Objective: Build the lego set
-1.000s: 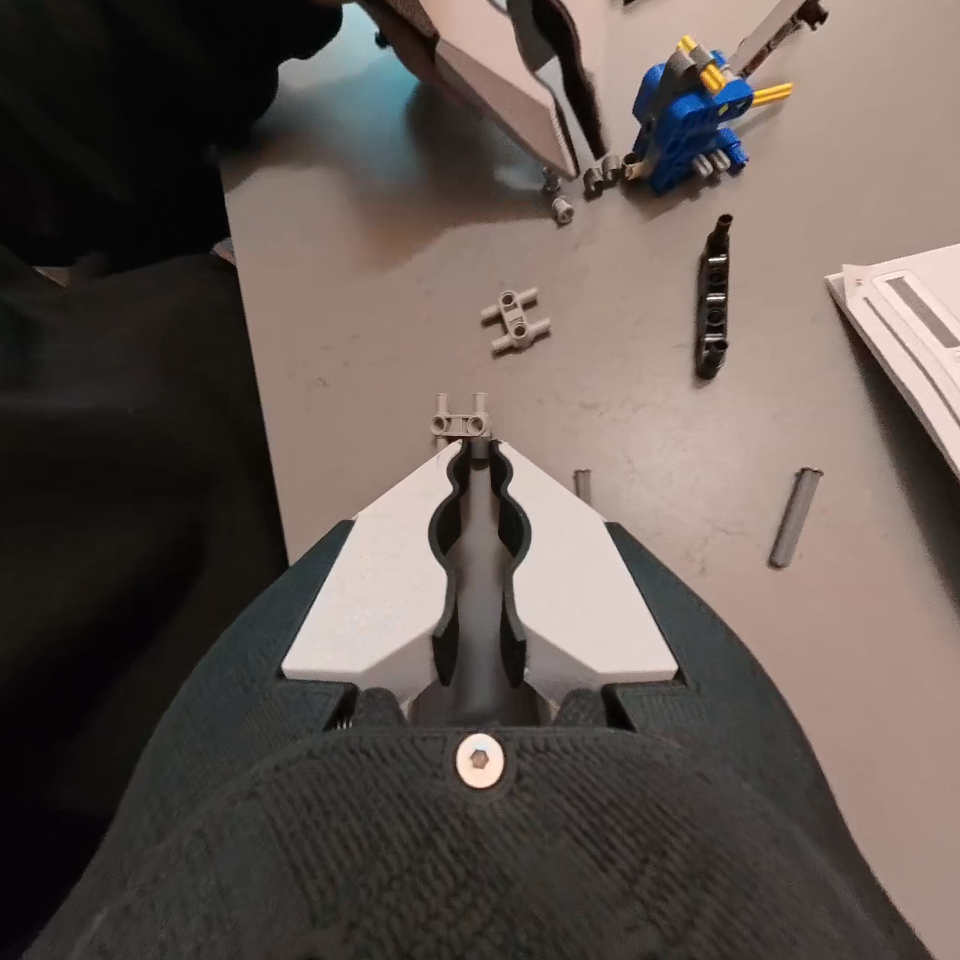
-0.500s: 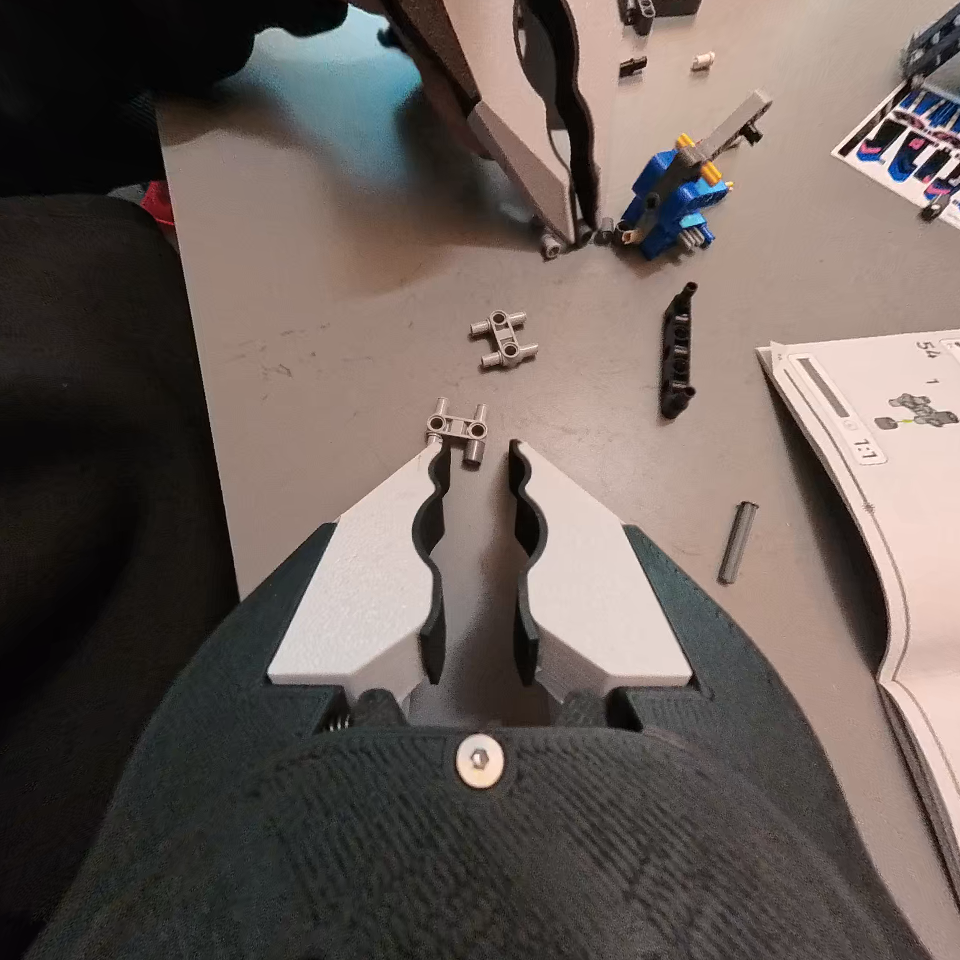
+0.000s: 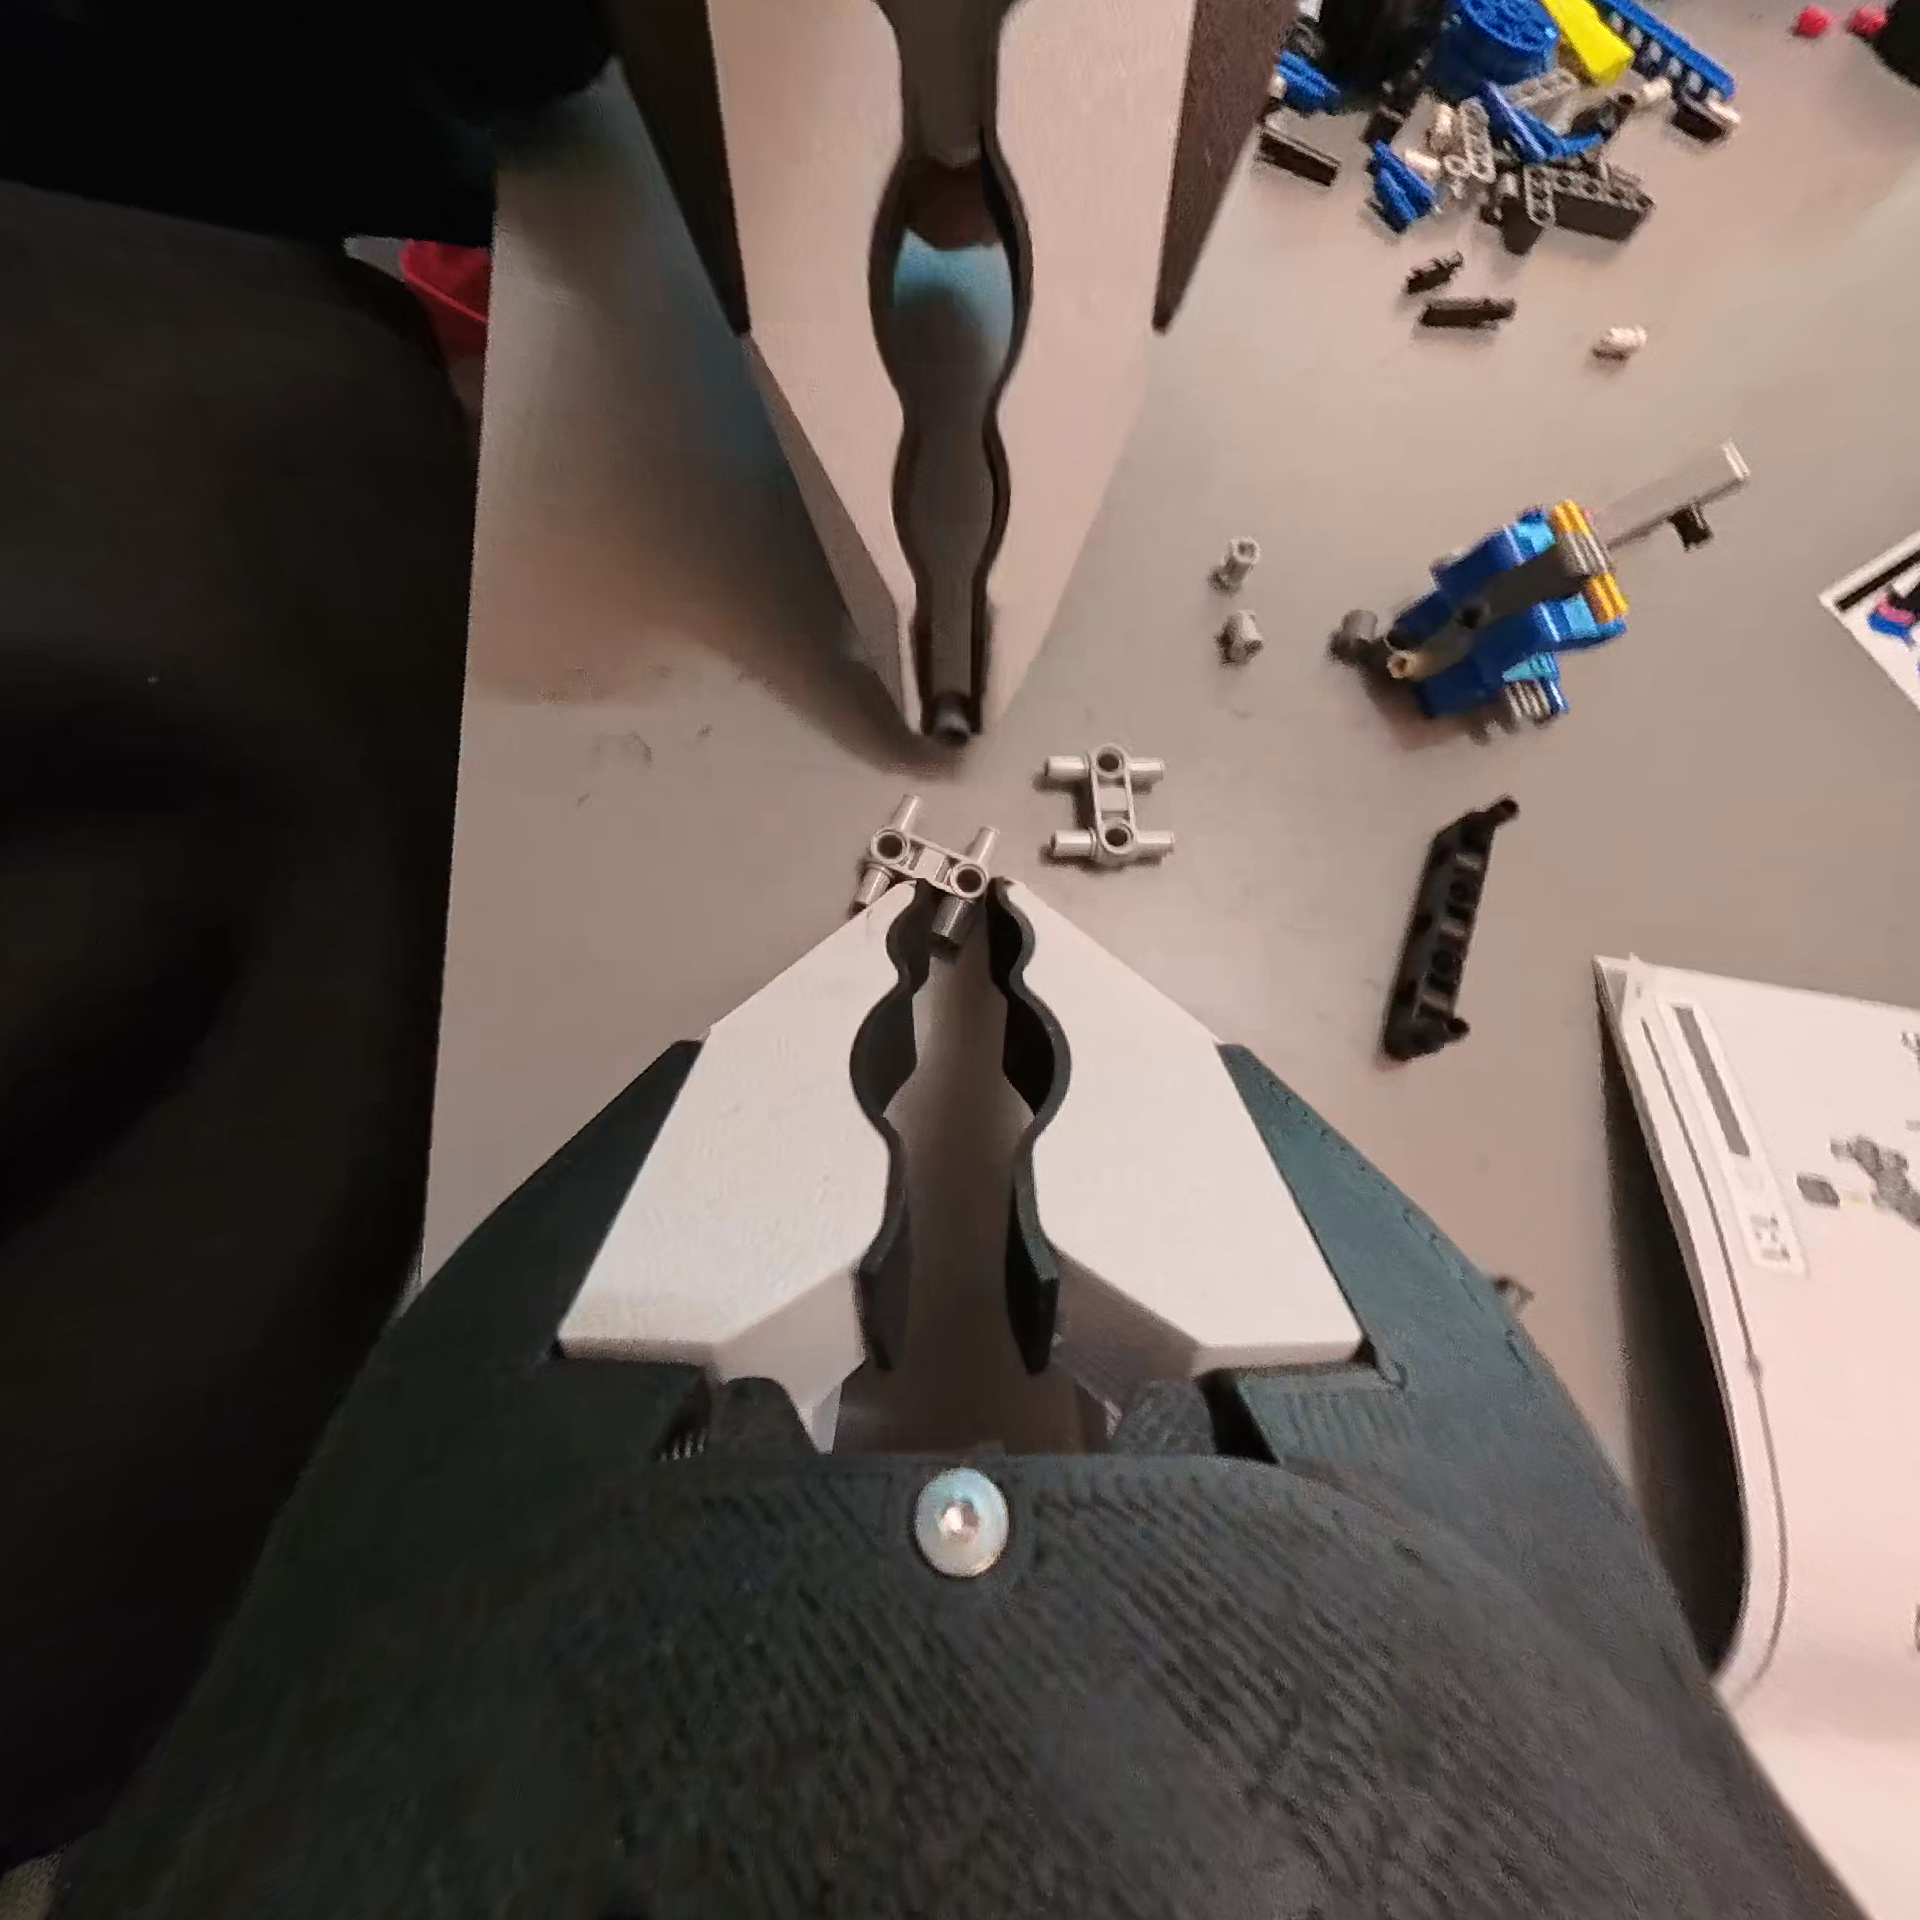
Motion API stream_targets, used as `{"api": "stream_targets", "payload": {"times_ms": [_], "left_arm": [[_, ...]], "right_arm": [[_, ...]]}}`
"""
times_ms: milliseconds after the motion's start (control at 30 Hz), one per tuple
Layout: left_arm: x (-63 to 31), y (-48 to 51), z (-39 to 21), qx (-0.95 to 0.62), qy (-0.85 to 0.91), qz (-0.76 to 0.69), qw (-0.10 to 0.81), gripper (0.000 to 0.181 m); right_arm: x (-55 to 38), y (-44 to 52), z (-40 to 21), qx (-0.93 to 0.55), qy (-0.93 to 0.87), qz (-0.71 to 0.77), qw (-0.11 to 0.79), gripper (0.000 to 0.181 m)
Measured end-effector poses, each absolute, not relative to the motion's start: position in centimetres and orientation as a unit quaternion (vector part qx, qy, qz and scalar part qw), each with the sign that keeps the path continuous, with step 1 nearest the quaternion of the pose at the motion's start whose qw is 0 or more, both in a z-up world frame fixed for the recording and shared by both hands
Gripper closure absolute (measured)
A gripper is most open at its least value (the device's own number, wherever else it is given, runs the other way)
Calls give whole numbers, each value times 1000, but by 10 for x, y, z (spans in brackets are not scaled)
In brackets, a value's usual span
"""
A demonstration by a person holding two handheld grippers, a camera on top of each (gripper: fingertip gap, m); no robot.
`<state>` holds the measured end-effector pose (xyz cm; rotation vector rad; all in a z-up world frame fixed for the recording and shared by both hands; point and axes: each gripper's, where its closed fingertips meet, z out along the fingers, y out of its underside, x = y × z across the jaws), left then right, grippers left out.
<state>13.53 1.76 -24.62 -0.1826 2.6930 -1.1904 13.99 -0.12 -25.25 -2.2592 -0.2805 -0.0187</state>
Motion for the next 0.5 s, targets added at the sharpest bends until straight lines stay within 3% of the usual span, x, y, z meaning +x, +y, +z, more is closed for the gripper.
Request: {"api": "stream_targets", "payload": {"times_ms": [500], "left_arm": [[137, 15, -254, -22, 913, -394, 99, 178]], "right_arm": [[132, 10, -252, -888, -179, -20, 423, 172]]}}
